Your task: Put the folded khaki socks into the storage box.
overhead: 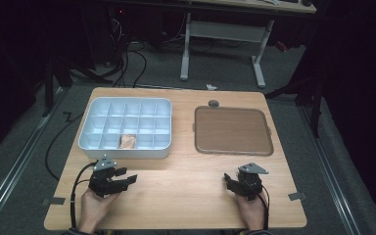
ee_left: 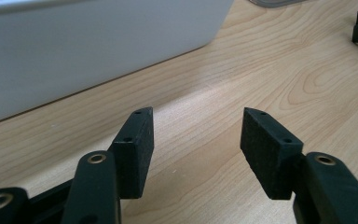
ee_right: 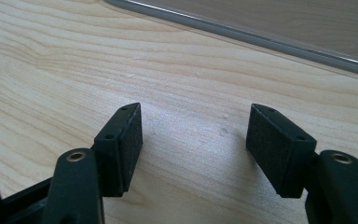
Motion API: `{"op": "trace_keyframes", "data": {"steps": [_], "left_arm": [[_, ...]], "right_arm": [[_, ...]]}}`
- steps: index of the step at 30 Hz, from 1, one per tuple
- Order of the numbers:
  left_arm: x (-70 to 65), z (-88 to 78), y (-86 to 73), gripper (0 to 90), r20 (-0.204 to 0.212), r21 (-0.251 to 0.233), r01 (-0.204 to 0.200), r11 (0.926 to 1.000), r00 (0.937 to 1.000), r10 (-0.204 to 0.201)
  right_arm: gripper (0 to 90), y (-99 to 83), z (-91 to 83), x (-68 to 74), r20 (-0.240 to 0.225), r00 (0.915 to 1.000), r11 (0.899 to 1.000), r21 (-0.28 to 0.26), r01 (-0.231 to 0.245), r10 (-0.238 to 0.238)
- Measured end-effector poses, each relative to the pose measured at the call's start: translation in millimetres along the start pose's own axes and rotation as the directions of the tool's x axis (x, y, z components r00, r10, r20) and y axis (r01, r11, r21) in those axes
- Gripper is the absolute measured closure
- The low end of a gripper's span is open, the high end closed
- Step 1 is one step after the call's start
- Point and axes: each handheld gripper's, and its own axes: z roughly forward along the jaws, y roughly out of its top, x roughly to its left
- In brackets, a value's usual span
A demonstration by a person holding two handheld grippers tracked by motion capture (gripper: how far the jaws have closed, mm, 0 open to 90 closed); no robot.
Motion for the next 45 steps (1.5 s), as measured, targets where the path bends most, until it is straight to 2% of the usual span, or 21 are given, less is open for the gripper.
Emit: {"op": "trace_keyframes", "data": {"steps": [6,10,15,22,31,37,43,45], "left_arm": [[-4.4,6.0,-3.2,45.1,-0.008,-0.003,-0.014,0.9999,0.9999,0.014],[-8.9,10.7,-5.3,44.8,-0.023,0.006,-0.041,0.9991,0.9989,0.041],[-12.4,17.1,-8.1,44.7,-0.027,0.005,-0.048,0.9988,0.9984,0.049],[-18.5,24.6,-11.4,44.5,-0.055,0.018,-0.088,0.9959,0.9945,0.089],[-22.1,33.4,-17.5,44.1,-0.079,0.034,-0.108,0.9936,0.9908,0.110],[-22.7,36.4,-22.3,43.5,-0.093,0.001,-0.106,0.9944,0.9901,0.105],[-26.6,38.0,-23.2,40.1,-0.116,0.010,-0.138,0.9904,0.9836,0.138],[-28.5,39.3,-22.9,38.6,-0.130,0.016,-0.152,0.9883,0.9797,0.153]], "right_arm": [[36.4,0.0,0.0,0.0,0.000,1.0000,1.000,0.000,0.000,0.000],[36.4,0.0,0.0,0.0,0.000,1.0000,1.000,0.000,0.000,0.000],[36.4,0.0,0.0,0.0,0.000,1.0000,1.000,0.000,0.000,0.000],[36.4,0.0,0.0,0.0,0.000,1.0000,1.000,0.000,0.000,0.000],[36.4,0.0,0.0,0.0,0.000,1.0000,1.000,0.000,0.000,0.000],[36.4,0.0,-0.1,0.0,0.000,1.0000,1.000,0.000,-0.001,0.001],[36.4,0.0,-0.1,-0.1,0.000,1.0000,1.000,0.000,-0.001,0.001],[36.4,-0.1,-0.1,0.0,0.000,1.0000,1.000,0.001,-0.002,0.002]]}}
